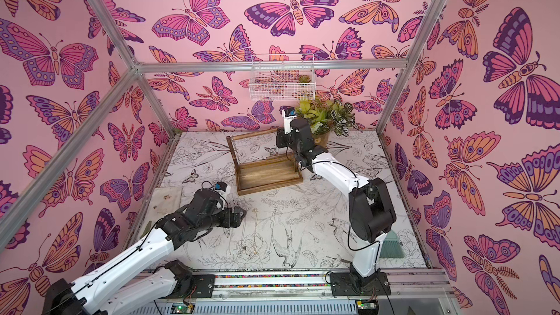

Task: Take the necklace off the jewelry display stand
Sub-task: Take off the necklace from the stand.

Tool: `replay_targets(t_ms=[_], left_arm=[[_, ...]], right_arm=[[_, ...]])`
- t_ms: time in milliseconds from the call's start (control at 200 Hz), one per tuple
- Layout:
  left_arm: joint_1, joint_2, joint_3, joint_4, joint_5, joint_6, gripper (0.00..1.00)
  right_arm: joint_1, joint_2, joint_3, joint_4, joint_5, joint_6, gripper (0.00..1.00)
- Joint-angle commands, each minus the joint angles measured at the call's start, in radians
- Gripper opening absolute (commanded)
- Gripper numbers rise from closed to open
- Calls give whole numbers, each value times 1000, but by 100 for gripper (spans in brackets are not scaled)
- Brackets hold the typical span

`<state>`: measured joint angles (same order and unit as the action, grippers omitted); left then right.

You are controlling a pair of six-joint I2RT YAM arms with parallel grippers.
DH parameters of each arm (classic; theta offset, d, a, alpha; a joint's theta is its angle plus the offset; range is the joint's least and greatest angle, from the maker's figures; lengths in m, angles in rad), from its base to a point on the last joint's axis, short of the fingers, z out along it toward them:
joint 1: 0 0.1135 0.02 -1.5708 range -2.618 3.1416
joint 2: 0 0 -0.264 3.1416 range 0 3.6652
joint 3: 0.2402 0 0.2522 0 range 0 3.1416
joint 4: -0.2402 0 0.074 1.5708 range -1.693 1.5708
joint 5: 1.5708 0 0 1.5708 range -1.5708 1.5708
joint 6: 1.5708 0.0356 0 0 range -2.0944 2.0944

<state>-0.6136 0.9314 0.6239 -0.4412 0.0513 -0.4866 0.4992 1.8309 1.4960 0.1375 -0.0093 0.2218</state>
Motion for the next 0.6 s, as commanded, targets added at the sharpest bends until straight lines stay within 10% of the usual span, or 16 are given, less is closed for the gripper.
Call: replay_targets(t_ms=[0,596], left_arm=[[6,13,17,22,18,6,92],[3,26,26,41,34,8,93]], right_arm=[[-15,-38,-2,-39,25,-28,0],[-83,-91,-21,-70,49,-36,0]])
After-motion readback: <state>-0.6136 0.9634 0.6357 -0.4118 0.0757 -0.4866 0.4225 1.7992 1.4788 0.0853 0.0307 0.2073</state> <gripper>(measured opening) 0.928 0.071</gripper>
